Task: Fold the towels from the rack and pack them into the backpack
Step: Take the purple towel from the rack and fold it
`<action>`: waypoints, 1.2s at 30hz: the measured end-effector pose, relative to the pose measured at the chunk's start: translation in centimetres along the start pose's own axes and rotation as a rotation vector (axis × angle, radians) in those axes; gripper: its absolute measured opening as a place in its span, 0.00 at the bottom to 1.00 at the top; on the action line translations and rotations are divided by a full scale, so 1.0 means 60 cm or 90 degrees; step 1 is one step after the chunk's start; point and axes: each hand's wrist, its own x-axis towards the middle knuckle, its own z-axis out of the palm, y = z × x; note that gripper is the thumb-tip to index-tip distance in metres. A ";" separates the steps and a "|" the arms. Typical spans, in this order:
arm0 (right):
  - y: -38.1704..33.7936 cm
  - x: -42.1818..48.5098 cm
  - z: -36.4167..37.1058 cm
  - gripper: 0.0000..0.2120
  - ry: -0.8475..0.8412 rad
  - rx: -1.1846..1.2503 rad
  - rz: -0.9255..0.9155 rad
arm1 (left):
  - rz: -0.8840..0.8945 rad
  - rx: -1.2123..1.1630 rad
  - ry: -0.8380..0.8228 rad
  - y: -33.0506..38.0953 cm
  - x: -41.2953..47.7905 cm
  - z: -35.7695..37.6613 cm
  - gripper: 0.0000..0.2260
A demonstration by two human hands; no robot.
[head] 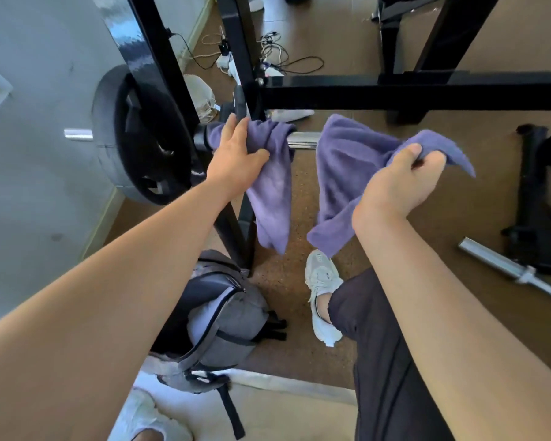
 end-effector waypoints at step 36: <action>0.032 -0.264 -0.155 0.11 -1.322 -0.417 0.019 | -0.136 -0.322 -0.007 -0.154 -0.535 -0.028 0.11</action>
